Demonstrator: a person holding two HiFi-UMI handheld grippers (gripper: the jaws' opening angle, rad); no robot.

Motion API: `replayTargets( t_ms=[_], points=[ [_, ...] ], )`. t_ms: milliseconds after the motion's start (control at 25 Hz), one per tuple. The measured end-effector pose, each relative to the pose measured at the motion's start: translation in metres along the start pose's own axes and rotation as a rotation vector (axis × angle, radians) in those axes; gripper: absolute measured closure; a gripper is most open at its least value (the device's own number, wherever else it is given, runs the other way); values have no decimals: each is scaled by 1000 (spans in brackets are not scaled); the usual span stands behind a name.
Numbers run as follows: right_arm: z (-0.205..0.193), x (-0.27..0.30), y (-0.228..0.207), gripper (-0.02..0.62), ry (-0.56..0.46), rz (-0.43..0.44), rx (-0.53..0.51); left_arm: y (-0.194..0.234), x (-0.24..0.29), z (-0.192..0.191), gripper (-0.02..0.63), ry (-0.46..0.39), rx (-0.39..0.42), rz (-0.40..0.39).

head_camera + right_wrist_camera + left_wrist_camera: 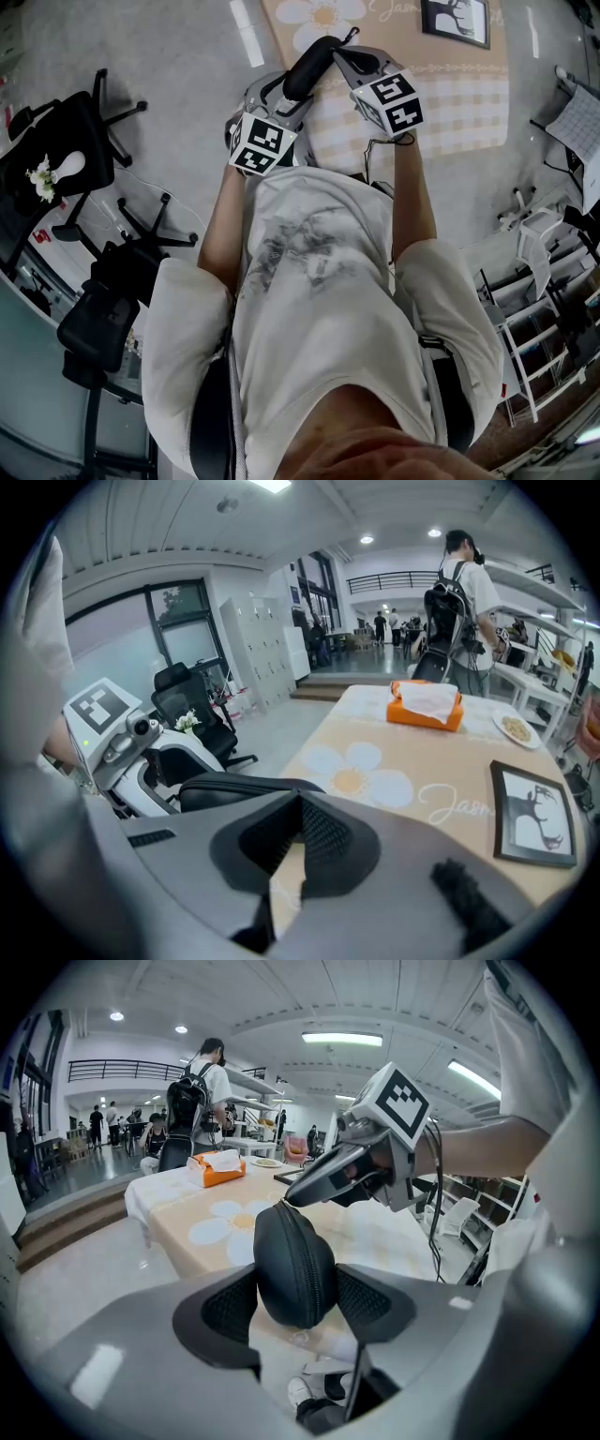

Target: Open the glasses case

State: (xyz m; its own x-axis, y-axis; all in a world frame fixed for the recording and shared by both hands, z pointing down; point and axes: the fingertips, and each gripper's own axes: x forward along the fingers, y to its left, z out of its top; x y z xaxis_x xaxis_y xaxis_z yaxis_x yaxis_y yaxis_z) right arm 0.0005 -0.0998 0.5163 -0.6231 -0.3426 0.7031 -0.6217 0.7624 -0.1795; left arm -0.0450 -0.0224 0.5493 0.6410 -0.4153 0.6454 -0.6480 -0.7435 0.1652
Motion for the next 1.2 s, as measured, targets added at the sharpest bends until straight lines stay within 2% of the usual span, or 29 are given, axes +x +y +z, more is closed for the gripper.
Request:
replayTargets(
  t_ms=[1200],
  points=[
    [-16,12,-28,580,45,-14,88,3,4,-19,341,40,-10,16]
  ],
)
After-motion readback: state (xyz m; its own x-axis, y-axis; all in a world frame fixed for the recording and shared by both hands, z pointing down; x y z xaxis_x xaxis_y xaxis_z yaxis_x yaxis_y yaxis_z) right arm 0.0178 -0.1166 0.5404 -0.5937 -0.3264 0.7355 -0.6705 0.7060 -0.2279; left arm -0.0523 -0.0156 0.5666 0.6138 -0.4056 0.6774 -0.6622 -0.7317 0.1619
